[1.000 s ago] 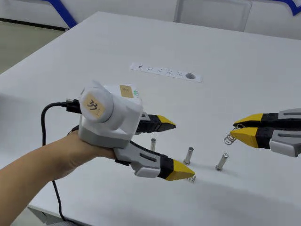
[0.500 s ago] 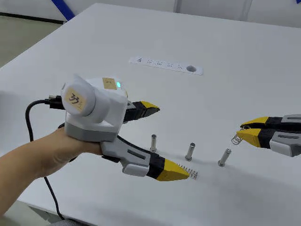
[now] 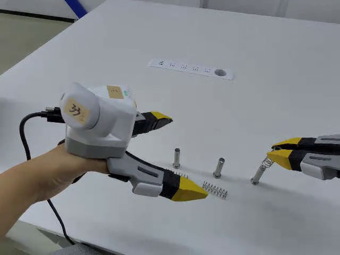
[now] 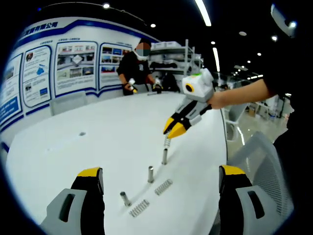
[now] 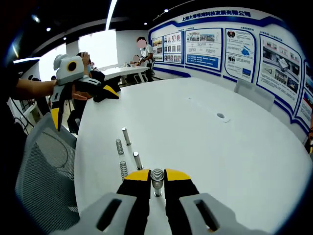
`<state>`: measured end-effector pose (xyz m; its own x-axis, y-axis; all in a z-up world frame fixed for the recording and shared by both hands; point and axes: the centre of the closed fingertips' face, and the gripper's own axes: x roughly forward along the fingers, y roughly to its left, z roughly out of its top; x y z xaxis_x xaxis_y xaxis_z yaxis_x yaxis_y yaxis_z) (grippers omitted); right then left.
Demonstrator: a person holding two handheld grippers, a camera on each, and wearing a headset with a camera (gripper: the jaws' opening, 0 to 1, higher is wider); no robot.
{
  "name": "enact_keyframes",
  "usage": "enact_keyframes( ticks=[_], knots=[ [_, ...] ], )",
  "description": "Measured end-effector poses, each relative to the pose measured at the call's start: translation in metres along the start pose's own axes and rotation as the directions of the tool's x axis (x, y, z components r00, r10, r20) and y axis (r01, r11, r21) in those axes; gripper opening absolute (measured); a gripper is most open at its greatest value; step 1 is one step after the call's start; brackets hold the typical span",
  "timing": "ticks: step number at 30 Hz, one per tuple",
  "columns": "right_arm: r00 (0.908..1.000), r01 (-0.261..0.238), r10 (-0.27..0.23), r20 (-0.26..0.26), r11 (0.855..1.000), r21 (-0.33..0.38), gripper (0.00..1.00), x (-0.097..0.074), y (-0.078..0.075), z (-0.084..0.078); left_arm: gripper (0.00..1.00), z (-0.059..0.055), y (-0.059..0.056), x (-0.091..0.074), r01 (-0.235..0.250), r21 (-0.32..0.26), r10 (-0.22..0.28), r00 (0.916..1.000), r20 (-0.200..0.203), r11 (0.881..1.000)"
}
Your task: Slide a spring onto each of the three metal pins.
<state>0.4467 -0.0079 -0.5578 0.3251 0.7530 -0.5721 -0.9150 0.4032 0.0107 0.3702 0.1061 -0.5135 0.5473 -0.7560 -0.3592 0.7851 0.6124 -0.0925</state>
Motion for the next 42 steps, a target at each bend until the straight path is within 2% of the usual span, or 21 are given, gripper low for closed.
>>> enact_keyframes(
  ticks=[3, 6, 17, 30, 37, 42],
  knots=[
    [1.0, 0.0, 0.0, -0.002, 1.0, 0.001, 0.11, 0.001, 0.0, -0.002, 1.0, 0.003, 0.002, 0.0, -0.004, -0.009, 0.004, 0.9999, 0.013, 1.0],
    [0.9998, 0.0, -0.001, -0.02, 1.0, -0.011, 0.11, 0.003, 0.0, -0.006, 1.0, 0.0, 0.004, 0.001, -0.009, -0.008, 0.009, 1.0, 0.0, 1.0],
    [0.9998, -0.01, 0.01, -0.016, 1.0, -0.004, 0.11, 0.008, 0.002, -0.008, 1.0, -0.008, 0.005, -0.002, -0.015, -0.019, 0.014, 0.9997, -0.021, 1.0],
    [0.9982, -0.013, 0.012, -0.058, 1.0, -0.017, 0.11, 0.019, 0.002, -0.02, 1.0, -0.01, 0.005, -0.003, -0.019, -0.036, 0.018, 0.9995, -0.024, 0.999],
    [0.9949, -0.014, 0.009, -0.1, 0.998, -0.055, 0.11, 0.029, 0.005, -0.033, 1.0, -0.012, 0.005, -0.003, -0.017, -0.036, 0.016, 0.9995, -0.028, 0.999],
    [0.9919, -0.011, 0.004, -0.127, 0.998, -0.057, 0.11, 0.035, 0.004, -0.043, 0.99, -0.016, 0.003, -0.003, -0.015, -0.038, 0.013, 0.9991, -0.04, 0.999]
  ],
)
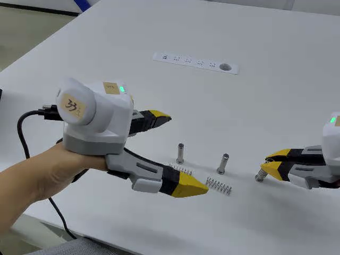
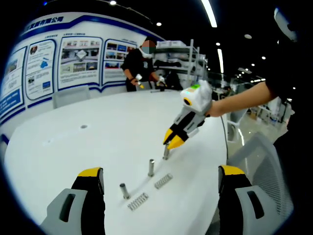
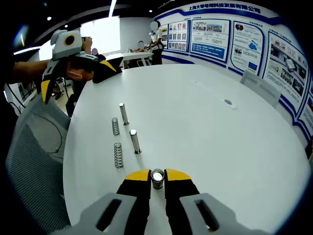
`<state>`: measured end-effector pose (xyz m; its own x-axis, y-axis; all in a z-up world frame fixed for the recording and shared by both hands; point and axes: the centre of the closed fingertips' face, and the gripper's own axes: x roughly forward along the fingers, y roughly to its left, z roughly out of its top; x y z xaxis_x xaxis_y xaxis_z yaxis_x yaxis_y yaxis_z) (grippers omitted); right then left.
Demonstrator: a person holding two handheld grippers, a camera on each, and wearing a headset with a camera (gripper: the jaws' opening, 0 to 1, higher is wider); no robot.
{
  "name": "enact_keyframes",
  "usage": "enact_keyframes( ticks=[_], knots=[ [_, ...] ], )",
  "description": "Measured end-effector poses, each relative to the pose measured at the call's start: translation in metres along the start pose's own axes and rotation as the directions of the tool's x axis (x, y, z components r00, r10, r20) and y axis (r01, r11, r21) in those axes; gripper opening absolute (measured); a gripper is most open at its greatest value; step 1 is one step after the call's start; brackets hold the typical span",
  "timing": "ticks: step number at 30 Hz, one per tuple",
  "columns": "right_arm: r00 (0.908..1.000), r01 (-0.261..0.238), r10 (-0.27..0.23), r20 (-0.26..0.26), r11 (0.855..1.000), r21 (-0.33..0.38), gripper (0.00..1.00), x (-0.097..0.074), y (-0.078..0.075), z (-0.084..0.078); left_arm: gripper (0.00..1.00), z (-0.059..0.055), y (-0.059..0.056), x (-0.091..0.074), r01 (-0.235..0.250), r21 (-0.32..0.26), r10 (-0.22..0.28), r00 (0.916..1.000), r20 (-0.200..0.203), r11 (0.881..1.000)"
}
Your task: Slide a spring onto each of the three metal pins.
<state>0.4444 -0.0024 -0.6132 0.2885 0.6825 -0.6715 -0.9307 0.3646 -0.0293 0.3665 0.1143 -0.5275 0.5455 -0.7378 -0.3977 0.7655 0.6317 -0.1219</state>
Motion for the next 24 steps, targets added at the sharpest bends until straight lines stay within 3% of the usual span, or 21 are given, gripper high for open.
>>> enact_keyframes(
  ticks=[10, 21, 24],
  knots=[
    [0.9998, 0.007, -0.007, -0.02, 1.0, 0.004, 0.11, 0.0057, 0.0003, -0.0075, 0.99, -0.0011, 0.0003, -0.0024, -0.004, -0.009, 0.004, 1.0, 0.004, 1.0],
    [0.9994, 0.017, -0.018, -0.03, 1.0, -0.014, 0.12, 0.0067, -0.0019, -0.0088, 0.99, -0.0042, -0.0036, -0.0018, 0.001, 0.01, -0.001, 0.9998, -0.018, 1.0],
    [0.9989, 0.031, -0.031, -0.034, 0.999, -0.019, 0.18, 0.005, -0.0031, -0.0094, 0.99, -0.0043, -0.0044, -0.0027, 0.001, 0.009, -0.001, 0.9998, -0.019, 1.0]
  ],
)
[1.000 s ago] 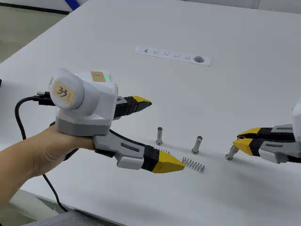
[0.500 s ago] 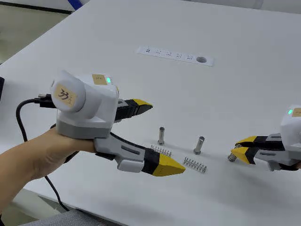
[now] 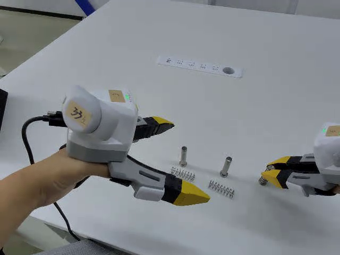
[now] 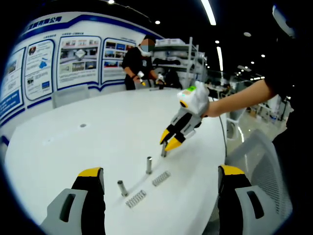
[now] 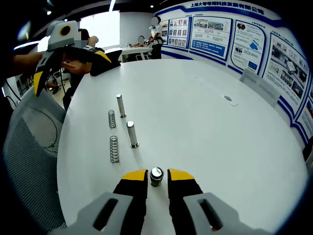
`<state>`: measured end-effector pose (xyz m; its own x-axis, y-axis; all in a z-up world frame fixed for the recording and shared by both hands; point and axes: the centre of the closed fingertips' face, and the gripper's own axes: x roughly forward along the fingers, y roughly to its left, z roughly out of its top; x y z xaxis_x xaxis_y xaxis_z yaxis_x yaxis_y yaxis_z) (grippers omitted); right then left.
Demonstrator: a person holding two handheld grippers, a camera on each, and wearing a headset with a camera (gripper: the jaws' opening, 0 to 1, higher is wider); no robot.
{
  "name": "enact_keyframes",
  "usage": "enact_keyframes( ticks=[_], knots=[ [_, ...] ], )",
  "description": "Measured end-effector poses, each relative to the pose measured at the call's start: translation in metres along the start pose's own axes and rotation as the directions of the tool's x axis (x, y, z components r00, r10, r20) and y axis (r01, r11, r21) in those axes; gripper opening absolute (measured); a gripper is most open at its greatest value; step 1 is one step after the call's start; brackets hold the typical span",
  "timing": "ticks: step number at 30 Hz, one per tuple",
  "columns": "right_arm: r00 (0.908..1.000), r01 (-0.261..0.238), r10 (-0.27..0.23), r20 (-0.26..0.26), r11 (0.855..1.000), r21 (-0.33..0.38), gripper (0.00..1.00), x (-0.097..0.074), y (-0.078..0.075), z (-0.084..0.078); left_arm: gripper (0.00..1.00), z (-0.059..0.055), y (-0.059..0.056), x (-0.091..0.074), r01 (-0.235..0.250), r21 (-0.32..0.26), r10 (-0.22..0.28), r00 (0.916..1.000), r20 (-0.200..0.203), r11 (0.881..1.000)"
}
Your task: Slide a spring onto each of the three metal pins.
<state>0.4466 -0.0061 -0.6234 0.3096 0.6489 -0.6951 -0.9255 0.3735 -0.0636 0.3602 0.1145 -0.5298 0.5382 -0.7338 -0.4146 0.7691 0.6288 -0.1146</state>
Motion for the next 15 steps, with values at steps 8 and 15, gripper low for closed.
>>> enact_keyframes(
  ticks=[8, 15],
  knots=[
    [0.9893, 0.019, -0.027, 0.143, 0.998, 0.054, 0.22, -0.024, 0.002, 0.033, 0.99, 0.004, 0.001, -0.003, -0.008, 0.009, 0.008, 0.9999, 0.006, 1.0],
    [0.9892, -0.049, 0.056, 0.135, 0.997, -0.056, 0.21, -0.02, 0.04, 0.046, 0.99, 0.005, 0.0, -0.004, -0.009, 0.013, 0.009, 0.9999, 0.006, 1.0]
  ],
)
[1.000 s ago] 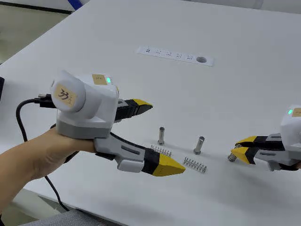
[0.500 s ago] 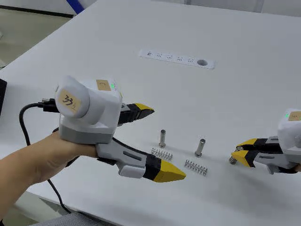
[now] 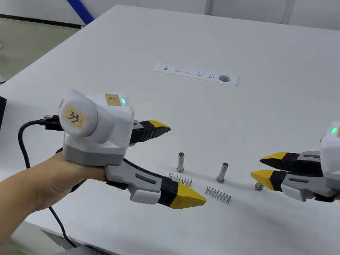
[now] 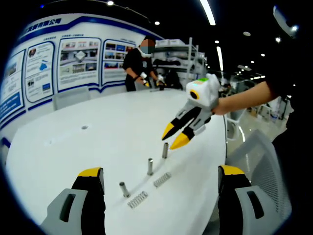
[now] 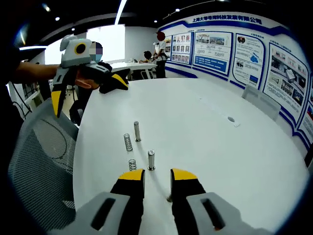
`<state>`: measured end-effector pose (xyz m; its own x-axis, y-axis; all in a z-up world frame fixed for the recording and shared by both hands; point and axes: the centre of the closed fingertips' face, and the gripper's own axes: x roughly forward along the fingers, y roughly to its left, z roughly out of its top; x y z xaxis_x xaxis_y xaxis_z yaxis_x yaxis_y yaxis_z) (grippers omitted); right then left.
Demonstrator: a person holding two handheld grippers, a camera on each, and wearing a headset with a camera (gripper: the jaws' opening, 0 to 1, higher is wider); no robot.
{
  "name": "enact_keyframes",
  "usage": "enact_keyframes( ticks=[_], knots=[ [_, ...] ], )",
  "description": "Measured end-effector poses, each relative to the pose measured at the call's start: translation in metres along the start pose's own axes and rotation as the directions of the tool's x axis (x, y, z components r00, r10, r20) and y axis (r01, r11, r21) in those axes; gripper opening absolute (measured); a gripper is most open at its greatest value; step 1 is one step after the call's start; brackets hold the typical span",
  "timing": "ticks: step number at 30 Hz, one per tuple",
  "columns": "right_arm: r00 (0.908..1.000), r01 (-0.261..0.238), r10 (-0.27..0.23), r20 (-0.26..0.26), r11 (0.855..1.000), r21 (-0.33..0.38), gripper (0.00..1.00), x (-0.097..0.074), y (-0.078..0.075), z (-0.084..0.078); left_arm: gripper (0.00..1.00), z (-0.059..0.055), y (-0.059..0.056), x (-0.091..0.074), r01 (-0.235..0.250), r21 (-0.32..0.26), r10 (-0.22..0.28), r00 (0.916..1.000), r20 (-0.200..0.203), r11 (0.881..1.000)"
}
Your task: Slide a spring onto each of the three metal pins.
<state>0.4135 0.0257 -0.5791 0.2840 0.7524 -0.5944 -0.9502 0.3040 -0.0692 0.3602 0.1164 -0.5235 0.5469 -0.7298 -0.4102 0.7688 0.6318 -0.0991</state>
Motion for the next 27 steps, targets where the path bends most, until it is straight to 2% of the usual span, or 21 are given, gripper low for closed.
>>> enact_keyframes(
  ticks=[7, 10, 14, 18, 21, 24, 27],
  knots=[
    [0.9951, -0.081, 0.078, -0.061, 0.996, -0.047, 0.21, 0.02, 0.03, -0.014, 0.99, 0.001, 0.001, -0.002, 0.001, 0.0, -0.001, 1.0, 0.007, 1.0],
    [0.9924, -0.095, 0.089, -0.085, 0.993, -0.064, 0.21, 0.026, 0.037, -0.02, 0.99, 0.002, 0.002, -0.004, -0.003, -0.002, 0.003, 0.9999, 0.013, 1.0],
    [0.9917, -0.095, 0.09, -0.092, 0.994, -0.046, 0.21, 0.032, 0.039, -0.025, 0.99, 0.0, 0.004, -0.007, -0.008, -0.006, 0.008, 0.9999, 0.014, 1.0],
    [0.9902, -0.091, 0.086, -0.11, 0.995, -0.037, 0.21, 0.042, 0.039, -0.031, 0.99, -0.011, 0.006, -0.01, -0.013, -0.01, 0.013, 0.9999, -0.007, 1.0],
    [0.9902, -0.098, 0.1, -0.097, 0.995, 0.024, 0.21, 0.049, 0.041, -0.031, 0.99, -0.015, 0.006, -0.011, -0.015, -0.019, 0.015, 0.9998, -0.013, 1.0],
    [0.9877, -0.091, 0.093, -0.126, 0.996, 0.021, 0.21, 0.056, 0.038, -0.039, 0.98, -0.016, 0.007, -0.012, -0.014, -0.032, 0.014, 0.9999, -0.008, 0.999],
    [0.9844, -0.095, 0.098, -0.146, 0.995, 0.025, 0.21, 0.063, 0.037, -0.044, 0.98, -0.02, 0.008, -0.013, -0.018, -0.031, 0.017, 0.9996, -0.02, 0.999]
  ],
)
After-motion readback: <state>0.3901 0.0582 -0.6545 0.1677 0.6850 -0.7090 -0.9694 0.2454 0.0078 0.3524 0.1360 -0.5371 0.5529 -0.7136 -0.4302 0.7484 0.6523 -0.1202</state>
